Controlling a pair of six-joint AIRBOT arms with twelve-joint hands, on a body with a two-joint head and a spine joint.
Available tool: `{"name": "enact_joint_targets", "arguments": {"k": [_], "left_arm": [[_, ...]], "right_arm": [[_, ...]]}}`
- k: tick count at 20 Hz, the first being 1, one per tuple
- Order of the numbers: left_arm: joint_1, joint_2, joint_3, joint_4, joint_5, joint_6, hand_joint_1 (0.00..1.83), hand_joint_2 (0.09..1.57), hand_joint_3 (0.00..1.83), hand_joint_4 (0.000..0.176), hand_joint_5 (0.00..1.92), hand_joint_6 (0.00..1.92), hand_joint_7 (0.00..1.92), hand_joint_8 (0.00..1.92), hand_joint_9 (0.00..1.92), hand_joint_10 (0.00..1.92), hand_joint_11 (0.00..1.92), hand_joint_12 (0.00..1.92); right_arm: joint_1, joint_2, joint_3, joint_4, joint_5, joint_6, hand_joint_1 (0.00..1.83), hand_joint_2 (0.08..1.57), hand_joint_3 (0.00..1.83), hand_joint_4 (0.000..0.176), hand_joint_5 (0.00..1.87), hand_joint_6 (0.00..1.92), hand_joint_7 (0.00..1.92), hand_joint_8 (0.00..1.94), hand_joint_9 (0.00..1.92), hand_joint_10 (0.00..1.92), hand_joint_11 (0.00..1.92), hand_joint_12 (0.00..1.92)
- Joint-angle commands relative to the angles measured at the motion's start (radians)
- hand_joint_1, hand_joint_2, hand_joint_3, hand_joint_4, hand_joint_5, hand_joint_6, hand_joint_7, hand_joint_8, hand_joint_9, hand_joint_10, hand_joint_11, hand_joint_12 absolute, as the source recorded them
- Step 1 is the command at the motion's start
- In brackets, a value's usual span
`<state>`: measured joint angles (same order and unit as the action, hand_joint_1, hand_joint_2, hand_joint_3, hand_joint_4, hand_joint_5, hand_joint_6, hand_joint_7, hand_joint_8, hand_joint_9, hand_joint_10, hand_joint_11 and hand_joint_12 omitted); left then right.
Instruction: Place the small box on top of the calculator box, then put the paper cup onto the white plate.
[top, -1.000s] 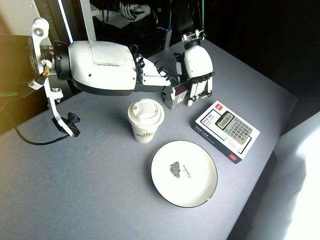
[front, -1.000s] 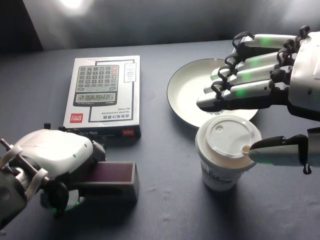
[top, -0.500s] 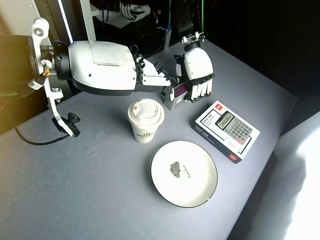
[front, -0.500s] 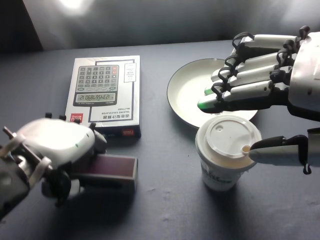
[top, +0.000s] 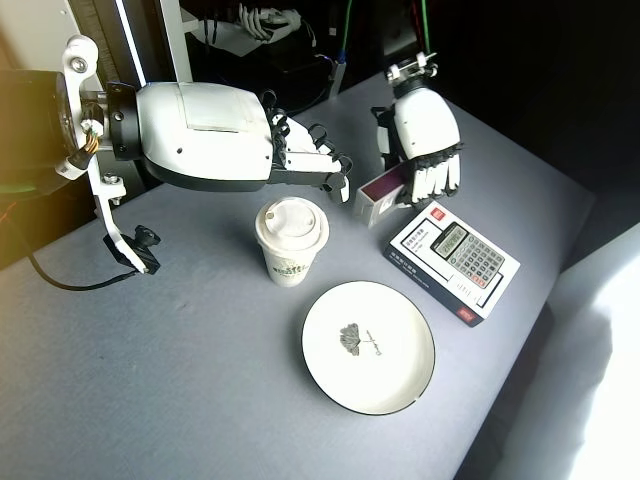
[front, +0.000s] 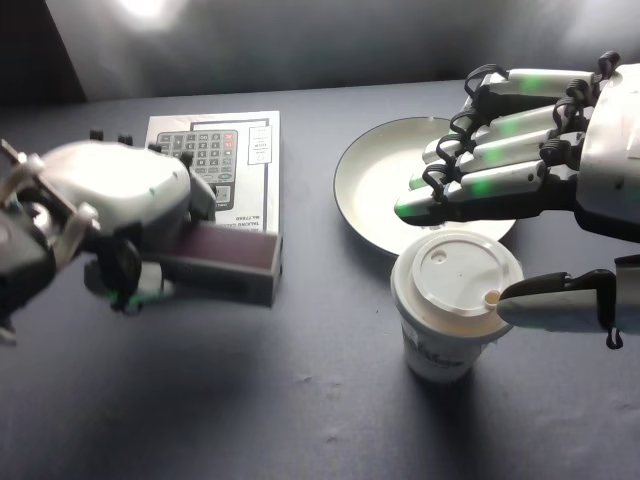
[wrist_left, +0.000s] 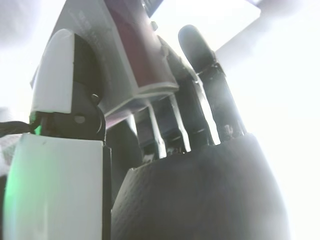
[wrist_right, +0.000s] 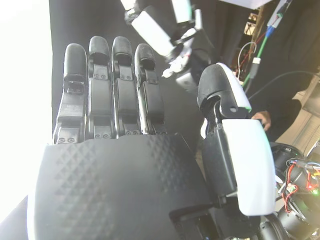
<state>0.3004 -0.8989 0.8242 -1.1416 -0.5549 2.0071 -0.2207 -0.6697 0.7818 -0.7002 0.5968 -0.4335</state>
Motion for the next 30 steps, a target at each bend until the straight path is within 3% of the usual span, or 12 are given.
{"name": "enact_joint_targets", "arguments": {"k": [1, 5, 7, 12, 15, 20, 23, 26, 28, 29, 30], "left_arm": [[-0.028, 0.014, 0.021, 0.036, -0.029, 0.014, 1.35, 1.20, 0.00, 0.000, 0.84, 0.92, 0.85, 1.36, 0.64, 1.54, 0.40, 1.41], [-0.116, -0.028, 0.159, 0.059, 0.137, 0.013, 1.35, 1.21, 0.00, 0.000, 0.82, 0.93, 0.84, 1.37, 0.64, 1.57, 0.43, 1.42], [-0.135, -0.054, 0.224, 0.118, 0.206, -0.046, 1.35, 1.20, 0.00, 0.000, 0.83, 0.92, 0.85, 1.35, 0.65, 1.56, 0.44, 1.42], [-0.123, -0.095, 0.319, 0.246, 0.229, -0.190, 1.35, 1.20, 0.00, 0.000, 0.81, 0.97, 0.85, 1.35, 0.66, 1.55, 0.44, 1.39], [-0.119, -0.127, 0.372, 0.252, 0.229, -0.194, 1.34, 1.23, 0.00, 0.000, 0.78, 1.02, 0.79, 1.44, 0.60, 1.61, 0.36, 1.46], [-0.107, -0.166, 0.437, 0.324, 0.228, -0.276, 1.35, 1.20, 0.00, 0.000, 0.82, 0.97, 0.84, 1.35, 0.65, 1.55, 0.39, 1.43], [-0.099, -0.170, 0.441, 0.321, 0.228, -0.278, 1.36, 1.19, 0.00, 0.000, 0.86, 0.91, 0.88, 1.29, 0.68, 1.51, 0.39, 1.43], [-0.093, -0.171, 0.441, 0.312, 0.221, -0.278, 1.35, 1.20, 0.00, 0.000, 0.82, 0.98, 0.86, 1.31, 0.67, 1.54, 0.40, 1.41], [-0.091, -0.171, 0.441, 0.309, 0.218, -0.278, 1.35, 1.20, 0.00, 0.000, 0.72, 1.17, 0.90, 1.18, 0.68, 1.55, 0.32, 1.36], [-0.090, -0.171, 0.440, 0.308, 0.216, -0.278, 1.21, 1.22, 0.00, 0.000, 0.68, 1.31, 0.87, 1.25, 0.62, 1.01, 0.27, 1.31], [-0.089, -0.173, 0.440, 0.305, 0.216, -0.278, 1.20, 1.18, 0.00, 0.000, 0.66, 0.58, 0.77, 0.58, 0.67, 0.66, 0.27, 1.18]], "right_arm": [[0.017, 0.010, -0.002, 0.038, 0.096, 0.003, 0.26, 1.32, 0.00, 0.000, 0.41, 0.00, 0.43, 0.00, 0.40, 0.00, 0.00, 1.03], [0.017, 0.010, -0.002, 0.038, 0.096, 0.003, 0.23, 1.32, 0.00, 0.000, 0.41, 0.00, 0.44, 0.00, 0.40, 0.00, 0.00, 1.00], [0.017, 0.010, -0.002, 0.038, 0.096, 0.003, 0.22, 1.33, 0.00, 0.000, 0.42, 0.01, 0.45, 0.01, 0.41, 0.00, 0.00, 1.00], [0.017, 0.010, -0.002, 0.038, 0.096, 0.003, 0.22, 1.33, 0.00, 0.000, 0.42, 0.01, 0.44, 0.01, 0.40, 0.01, 0.00, 1.02], [0.017, 0.010, -0.002, 0.038, 0.096, 0.003, 0.20, 1.33, 0.00, 0.000, 0.43, 0.00, 0.44, 0.00, 0.40, 0.01, 0.00, 1.02], [0.017, 0.009, -0.001, 0.039, 0.097, -0.004, 0.22, 1.33, 0.00, 0.000, 0.45, 0.00, 0.46, 0.00, 0.43, 0.01, 0.00, 1.00], [0.014, 0.003, -0.002, 0.081, 0.099, -0.072, 0.23, 1.33, 0.00, 0.000, 0.45, 0.01, 0.47, 0.01, 0.45, 0.01, 0.00, 1.04], [-0.030, -0.018, -0.007, 0.214, 0.158, -0.238, 0.24, 1.32, 0.00, 0.000, 0.47, 0.00, 0.49, 0.00, 0.47, 0.01, 0.00, 1.06], [-0.037, -0.029, -0.020, 0.271, 0.193, -0.263, 0.23, 1.32, 0.00, 0.000, 0.47, 0.00, 0.49, 0.00, 0.46, 0.01, 0.00, 1.06], [-0.041, -0.032, -0.025, 0.292, 0.200, -0.264, 0.26, 1.32, 0.00, 0.000, 0.47, 0.00, 0.50, 0.00, 0.47, 0.01, 0.00, 1.07], [-0.047, -0.036, -0.027, 0.309, 0.212, -0.264, 0.26, 1.32, 0.00, 0.000, 0.47, 0.00, 0.50, 0.01, 0.48, 0.01, 0.00, 1.07]]}}
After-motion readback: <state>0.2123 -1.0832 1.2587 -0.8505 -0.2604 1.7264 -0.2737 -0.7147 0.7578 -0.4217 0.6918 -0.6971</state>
